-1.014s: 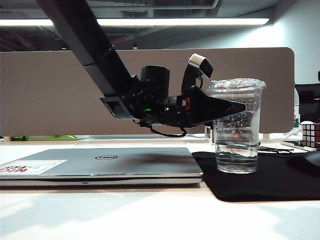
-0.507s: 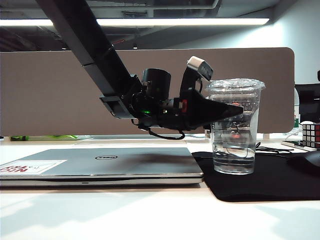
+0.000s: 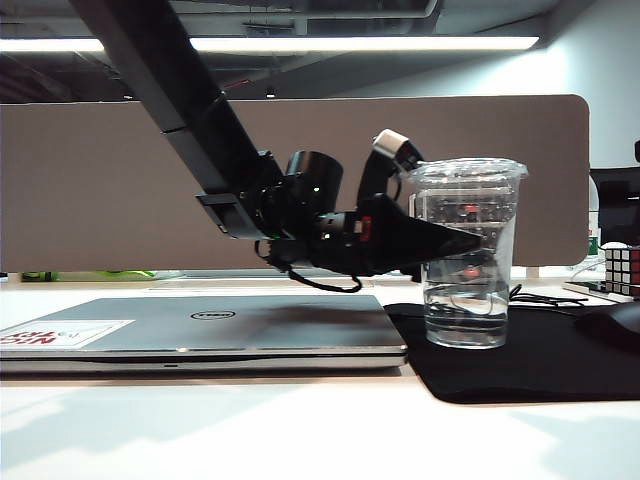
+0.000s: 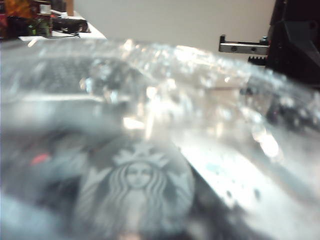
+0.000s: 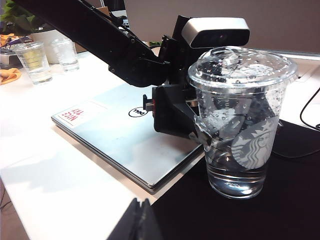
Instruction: Pick up the coffee cup and place it on the right side of the laptop.
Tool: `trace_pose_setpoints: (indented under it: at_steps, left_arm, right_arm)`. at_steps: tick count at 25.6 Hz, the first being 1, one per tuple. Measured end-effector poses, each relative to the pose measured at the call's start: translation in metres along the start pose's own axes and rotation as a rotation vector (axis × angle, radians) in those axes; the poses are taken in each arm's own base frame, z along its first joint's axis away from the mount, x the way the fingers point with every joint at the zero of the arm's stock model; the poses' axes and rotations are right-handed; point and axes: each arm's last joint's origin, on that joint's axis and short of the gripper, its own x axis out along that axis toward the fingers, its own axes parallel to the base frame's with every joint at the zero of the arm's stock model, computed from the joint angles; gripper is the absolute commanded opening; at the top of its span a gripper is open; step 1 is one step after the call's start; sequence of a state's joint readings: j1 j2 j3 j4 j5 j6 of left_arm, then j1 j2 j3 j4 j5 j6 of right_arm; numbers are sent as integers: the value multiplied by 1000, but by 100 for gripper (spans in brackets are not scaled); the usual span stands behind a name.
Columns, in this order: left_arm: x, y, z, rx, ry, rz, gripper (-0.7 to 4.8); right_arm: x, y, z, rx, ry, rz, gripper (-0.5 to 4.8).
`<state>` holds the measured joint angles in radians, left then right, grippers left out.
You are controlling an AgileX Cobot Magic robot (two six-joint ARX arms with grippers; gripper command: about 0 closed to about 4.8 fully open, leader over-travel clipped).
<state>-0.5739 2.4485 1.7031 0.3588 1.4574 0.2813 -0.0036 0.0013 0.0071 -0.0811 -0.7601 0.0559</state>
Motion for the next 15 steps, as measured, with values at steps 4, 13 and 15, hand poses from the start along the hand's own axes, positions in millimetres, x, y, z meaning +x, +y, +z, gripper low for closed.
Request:
trace_pose_setpoints:
  at_steps: [4,13,15]
  left_arm:
    - [-12,1,-2,-7,-6,4,479]
    - [-26,0,-2,-3,-36,-55,479]
    - [-36,0,-2,-2,-45,-56,479]
  right_arm:
    - [0,0,0,0,0,0,-1]
    - [0,0,0,0,0,0,-1]
    - [0,0,0,-1,0,0,-1]
